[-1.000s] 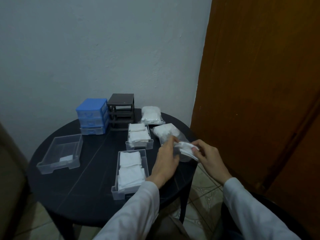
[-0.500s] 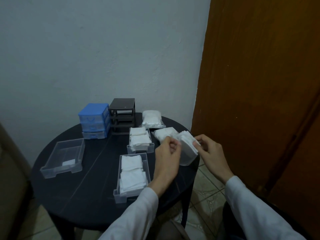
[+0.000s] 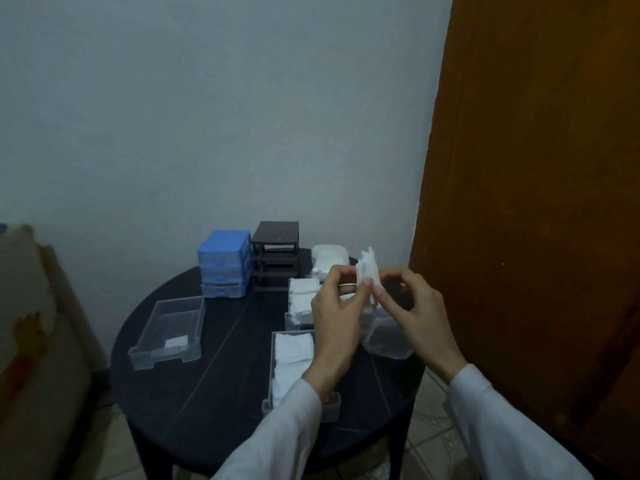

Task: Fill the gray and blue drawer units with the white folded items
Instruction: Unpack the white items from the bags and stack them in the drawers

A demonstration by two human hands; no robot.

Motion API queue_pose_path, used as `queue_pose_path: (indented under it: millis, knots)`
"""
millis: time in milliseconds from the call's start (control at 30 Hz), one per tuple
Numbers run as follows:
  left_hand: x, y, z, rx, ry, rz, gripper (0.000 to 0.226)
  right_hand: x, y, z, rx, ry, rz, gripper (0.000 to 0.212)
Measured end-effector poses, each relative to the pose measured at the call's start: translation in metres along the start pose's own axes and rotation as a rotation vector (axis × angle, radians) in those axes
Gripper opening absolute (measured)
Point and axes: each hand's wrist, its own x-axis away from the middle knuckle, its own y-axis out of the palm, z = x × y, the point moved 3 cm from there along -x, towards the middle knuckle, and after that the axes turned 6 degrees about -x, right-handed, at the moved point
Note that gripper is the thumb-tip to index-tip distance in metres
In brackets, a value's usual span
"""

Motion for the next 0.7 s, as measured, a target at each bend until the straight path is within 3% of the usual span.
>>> queue_pose_path:
  millis: [133, 333, 533, 700]
  knots:
    - [-0.003, -0.012, 0.001, -0.055, 0.036, 0.017, 0.003, -0.005, 0.006, 0.001, -0.004, -0.021, 0.008, 0.018]
    - [-0.003, -0.026, -0.002, -0.093, 0.025, 0.028, 0.012, -0.006, 0.022, 0.000, -0.032, -0.035, 0.011, 0.022]
    - [-0.004, -0.050, -0.014, -0.195, -0.031, 0.093, 0.012, -0.006, 0.044, 0.003, -0.056, -0.001, -0.095, 0.011]
    - [-0.012, -0.093, -0.025, -0.313, -0.078, 0.149, 0.014, -0.009, 0.063, 0.009, -0.119, 0.132, -0.140, 0.013]
